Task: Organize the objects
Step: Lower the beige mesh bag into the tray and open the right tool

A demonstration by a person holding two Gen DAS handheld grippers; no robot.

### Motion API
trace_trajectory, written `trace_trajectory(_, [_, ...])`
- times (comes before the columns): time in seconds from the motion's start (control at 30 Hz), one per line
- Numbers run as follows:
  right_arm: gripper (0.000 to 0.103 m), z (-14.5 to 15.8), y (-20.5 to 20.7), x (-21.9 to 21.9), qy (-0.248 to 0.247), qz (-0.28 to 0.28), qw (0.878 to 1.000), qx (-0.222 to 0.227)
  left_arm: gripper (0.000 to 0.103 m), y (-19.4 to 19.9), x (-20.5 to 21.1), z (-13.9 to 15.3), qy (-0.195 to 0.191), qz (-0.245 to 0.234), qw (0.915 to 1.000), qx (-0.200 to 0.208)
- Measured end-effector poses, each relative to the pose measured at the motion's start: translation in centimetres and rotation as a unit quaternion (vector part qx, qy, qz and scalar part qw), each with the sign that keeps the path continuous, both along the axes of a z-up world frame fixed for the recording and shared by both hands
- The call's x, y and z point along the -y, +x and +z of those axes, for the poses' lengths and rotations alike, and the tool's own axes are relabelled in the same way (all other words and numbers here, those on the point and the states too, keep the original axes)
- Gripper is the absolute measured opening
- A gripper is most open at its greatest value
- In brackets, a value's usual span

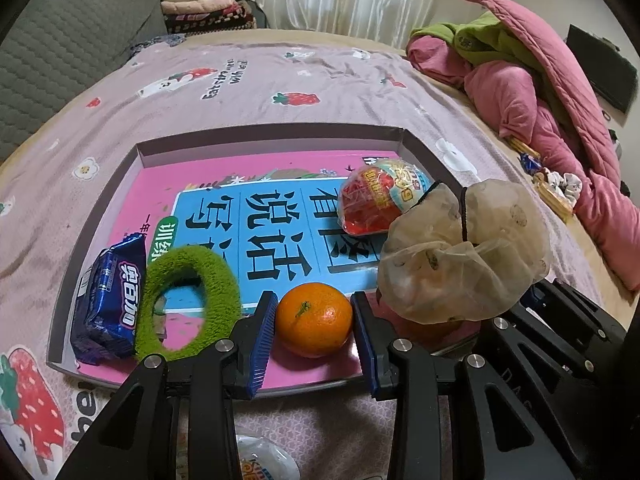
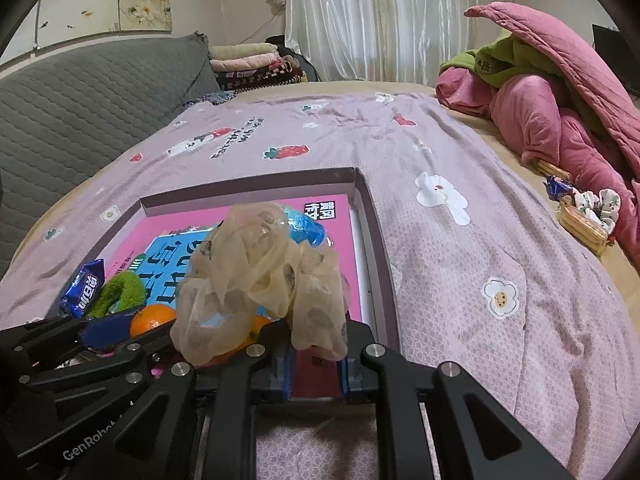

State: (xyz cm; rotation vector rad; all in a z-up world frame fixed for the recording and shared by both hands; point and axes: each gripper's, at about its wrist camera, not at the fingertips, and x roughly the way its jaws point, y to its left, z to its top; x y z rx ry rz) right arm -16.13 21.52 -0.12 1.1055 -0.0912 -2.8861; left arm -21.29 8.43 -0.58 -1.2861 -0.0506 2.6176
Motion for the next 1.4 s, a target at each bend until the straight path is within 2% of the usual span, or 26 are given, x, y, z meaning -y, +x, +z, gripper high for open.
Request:
trace_trajectory(0.57, [0.03,0.4,0.7,0.0,0.019,-0.001,1.0,0.004,0.039,0.0,0.2,-0.1,0.002,0.003,1.0,-0.002])
trace_trajectory(0.87, [0.032,0.6,1.1,0.2,0.031,0.004,0.999,0.004,0.039,0.1,0.4,0.0,-0.001,0.004,1.0,-0.004])
trace_trajectory(0.93, [0.041,0.7,1.2,0.3,0.04,0.001,0.999,0.002,0.039,0.1,0.4,0.0,-0.003,0.006,1.0,-0.004])
trace_trajectory(1.4, [0.046,1.1,2.0,0.2,0.037,0.013,0.999,-0.005,0.039,0.3,0.7,0.1,-0.013,0.013,0.9998,-0.009])
